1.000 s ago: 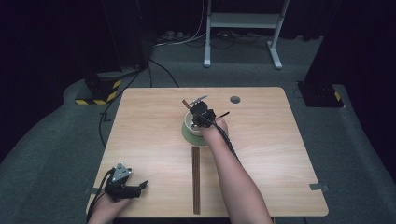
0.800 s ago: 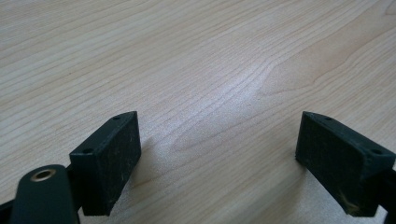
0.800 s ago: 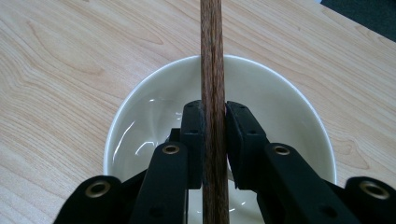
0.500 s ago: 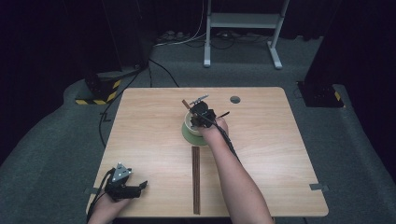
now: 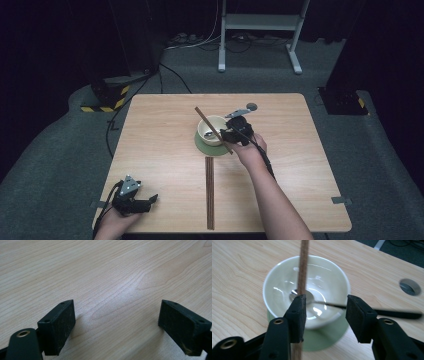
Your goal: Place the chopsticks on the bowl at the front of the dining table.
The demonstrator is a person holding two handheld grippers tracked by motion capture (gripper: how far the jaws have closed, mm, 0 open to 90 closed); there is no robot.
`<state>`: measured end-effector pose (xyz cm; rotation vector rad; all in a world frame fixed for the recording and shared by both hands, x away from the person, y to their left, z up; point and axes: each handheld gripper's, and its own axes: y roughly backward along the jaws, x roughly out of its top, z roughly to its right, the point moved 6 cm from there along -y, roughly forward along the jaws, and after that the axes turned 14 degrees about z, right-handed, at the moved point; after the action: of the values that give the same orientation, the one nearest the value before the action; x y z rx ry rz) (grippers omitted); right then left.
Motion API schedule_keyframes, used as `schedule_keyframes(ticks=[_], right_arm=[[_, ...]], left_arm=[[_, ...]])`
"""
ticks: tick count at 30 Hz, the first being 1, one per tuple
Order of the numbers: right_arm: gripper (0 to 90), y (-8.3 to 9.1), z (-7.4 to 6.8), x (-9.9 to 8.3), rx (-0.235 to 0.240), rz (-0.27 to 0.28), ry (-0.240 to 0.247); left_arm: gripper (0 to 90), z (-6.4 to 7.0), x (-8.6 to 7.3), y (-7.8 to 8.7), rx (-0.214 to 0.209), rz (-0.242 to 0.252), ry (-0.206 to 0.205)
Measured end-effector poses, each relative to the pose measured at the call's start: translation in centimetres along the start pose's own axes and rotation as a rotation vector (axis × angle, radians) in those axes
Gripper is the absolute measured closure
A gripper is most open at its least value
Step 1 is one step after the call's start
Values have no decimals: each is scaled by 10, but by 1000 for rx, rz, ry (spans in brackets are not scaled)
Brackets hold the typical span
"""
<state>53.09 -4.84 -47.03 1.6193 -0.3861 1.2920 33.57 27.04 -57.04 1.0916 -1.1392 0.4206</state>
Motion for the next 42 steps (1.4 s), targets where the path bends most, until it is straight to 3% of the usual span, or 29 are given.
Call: schedule_keyframes(ticks=[7,8,14,17,19,21,23,25,28,31,33,35,36,42], right_arm=[[535,31,22,-28,13,59,-14],[555,34,23,-32,25,66,-16],[639,41,18,-53,79,105,-18],[683,43,16,-59,97,142,-43],[713,42,15,-58,109,131,-35],[766,47,16,-54,130,162,-66],[803,50,13,-56,132,182,-61],[819,51,11,-60,128,184,-44],[823,54,10,-64,120,185,-36],[822,59,7,-66,120,189,-37],[821,59,6,-67,117,189,-21],[819,57,5,-69,115,188,-19],[818,56,5,-70,113,192,-24],[811,55,4,-73,118,190,-27]], left_arm=[[152,1,2,-1,20,-9,-7],[176,3,3,-1,28,-18,18],[365,5,15,-8,74,-38,54],[475,11,32,-20,94,-20,30],[567,17,44,-32,89,-6,-8],[621,24,57,-47,77,11,4],[661,31,68,-61,58,37,19],[676,36,76,-74,57,56,24],[715,40,80,-87,73,83,77],[761,45,86,-94,88,106,67],[787,46,91,-98,94,117,30],[793,48,98,-102,91,145,29],[802,51,103,-108,98,204,70],[822,66,127,-133,66,235,86]])
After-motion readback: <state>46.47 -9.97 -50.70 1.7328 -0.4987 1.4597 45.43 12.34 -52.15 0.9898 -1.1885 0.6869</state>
